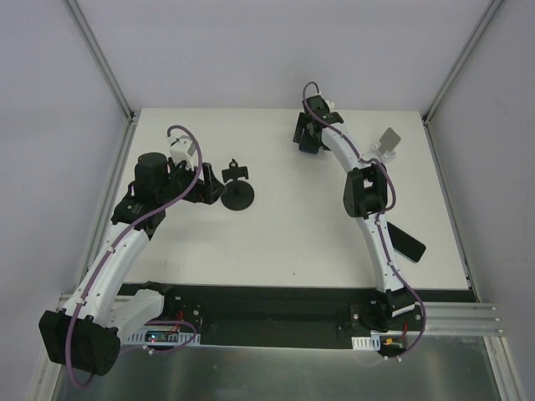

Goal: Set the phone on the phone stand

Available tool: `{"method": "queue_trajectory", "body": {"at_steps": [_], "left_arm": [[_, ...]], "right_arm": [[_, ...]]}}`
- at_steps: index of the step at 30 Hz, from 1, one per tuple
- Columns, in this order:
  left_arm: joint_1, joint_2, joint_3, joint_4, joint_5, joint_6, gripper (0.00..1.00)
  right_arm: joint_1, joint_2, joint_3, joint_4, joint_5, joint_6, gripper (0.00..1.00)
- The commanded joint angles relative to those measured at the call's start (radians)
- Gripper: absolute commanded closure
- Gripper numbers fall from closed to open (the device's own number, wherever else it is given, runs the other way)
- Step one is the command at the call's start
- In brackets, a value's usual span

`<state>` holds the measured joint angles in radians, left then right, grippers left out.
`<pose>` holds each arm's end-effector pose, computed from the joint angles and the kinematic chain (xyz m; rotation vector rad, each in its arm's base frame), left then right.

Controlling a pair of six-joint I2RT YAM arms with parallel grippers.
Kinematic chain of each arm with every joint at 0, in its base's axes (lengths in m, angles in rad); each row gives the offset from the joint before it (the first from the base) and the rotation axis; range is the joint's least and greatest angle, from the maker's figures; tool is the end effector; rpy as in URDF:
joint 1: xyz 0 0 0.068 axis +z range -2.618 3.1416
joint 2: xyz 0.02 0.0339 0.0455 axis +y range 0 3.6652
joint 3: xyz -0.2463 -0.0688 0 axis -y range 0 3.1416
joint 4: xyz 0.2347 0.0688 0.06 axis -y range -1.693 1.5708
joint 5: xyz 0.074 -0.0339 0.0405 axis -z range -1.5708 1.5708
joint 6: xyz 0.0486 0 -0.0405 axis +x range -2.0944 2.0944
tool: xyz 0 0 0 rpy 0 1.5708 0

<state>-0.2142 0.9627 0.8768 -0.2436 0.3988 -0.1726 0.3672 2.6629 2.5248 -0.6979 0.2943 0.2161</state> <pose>0.2214 -0.0675 0.3169 0.3147 1.8987 -0.6395 0.5279 0.1879 0.1647 -0.0438 2.3612 -0.0738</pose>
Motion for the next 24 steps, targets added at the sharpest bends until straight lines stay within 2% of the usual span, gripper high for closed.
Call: {"method": "queue_trajectory", "body": {"at_steps": [1, 13, 19, 21, 24], "left_arm": [[0.01, 0.004, 0.011, 0.035, 0.04, -0.013, 0.22], [0.022, 0.007, 0.011, 0.041, 0.066, -0.033, 0.22], [0.026, 0.015, 0.01, 0.046, 0.078, -0.041, 0.22], [0.027, 0.018, 0.01, 0.047, 0.081, -0.042, 0.22], [0.027, 0.019, 0.01, 0.046, 0.081, -0.044, 0.22]], "right_arm": [[-0.011, 0.014, 0.08, -0.037, -0.05, 0.023, 0.04], [-0.013, 0.04, 0.1, -0.064, -0.11, 0.051, 0.02], [-0.028, 0.046, 0.098, -0.063, -0.129, 0.086, 0.18], [-0.028, 0.045, 0.098, -0.068, -0.121, 0.083, 0.26], [-0.03, 0.038, 0.089, -0.086, -0.116, 0.078, 0.27]]}}
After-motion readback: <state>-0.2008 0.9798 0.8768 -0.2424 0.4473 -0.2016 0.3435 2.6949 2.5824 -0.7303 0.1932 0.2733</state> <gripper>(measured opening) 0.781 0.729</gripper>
